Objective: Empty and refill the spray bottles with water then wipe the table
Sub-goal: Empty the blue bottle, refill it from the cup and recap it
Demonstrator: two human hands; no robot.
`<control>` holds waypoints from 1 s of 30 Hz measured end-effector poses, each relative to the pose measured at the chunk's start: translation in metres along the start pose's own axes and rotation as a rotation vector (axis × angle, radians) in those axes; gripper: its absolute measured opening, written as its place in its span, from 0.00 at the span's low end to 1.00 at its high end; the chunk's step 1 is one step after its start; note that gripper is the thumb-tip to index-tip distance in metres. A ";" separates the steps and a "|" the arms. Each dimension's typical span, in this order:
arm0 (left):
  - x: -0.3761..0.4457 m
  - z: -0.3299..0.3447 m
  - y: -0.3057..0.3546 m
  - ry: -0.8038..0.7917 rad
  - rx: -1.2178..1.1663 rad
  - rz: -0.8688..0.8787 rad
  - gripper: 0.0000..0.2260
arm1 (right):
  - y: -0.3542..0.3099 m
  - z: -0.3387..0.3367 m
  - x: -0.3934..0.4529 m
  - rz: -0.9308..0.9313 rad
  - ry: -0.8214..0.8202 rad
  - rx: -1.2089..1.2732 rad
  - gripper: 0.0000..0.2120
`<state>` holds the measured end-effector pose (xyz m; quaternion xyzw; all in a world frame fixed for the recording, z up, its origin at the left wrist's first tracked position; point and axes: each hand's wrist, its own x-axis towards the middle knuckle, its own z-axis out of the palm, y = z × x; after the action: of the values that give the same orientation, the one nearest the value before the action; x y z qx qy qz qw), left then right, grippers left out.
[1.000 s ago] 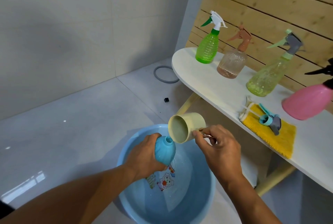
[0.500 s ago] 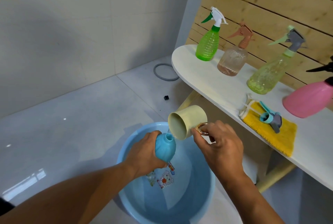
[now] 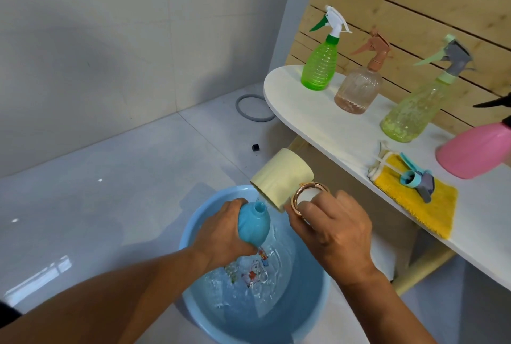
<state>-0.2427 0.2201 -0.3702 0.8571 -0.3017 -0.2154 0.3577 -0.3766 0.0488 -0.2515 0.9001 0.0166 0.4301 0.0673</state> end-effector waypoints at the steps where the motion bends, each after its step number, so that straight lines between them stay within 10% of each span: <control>1: 0.000 0.000 0.000 -0.002 -0.009 -0.005 0.43 | 0.001 0.000 -0.001 -0.019 -0.003 0.000 0.17; 5: 0.001 0.001 -0.002 0.005 -0.030 -0.013 0.43 | 0.000 0.007 -0.007 0.025 -0.045 0.034 0.16; 11: 0.004 0.004 -0.008 0.018 -0.119 -0.085 0.43 | 0.002 0.040 -0.033 0.858 -0.341 0.275 0.14; 16: 0.005 0.003 -0.021 0.037 -0.149 -0.104 0.41 | 0.012 0.082 -0.077 1.182 -0.701 0.277 0.17; 30: 0.010 -0.003 -0.056 0.167 -0.191 -0.088 0.42 | -0.024 0.177 -0.127 0.710 -1.163 0.101 0.13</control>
<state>-0.2133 0.2466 -0.4115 0.8465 -0.2115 -0.1866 0.4516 -0.3187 0.0421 -0.4631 0.9378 -0.2984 -0.1287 -0.1219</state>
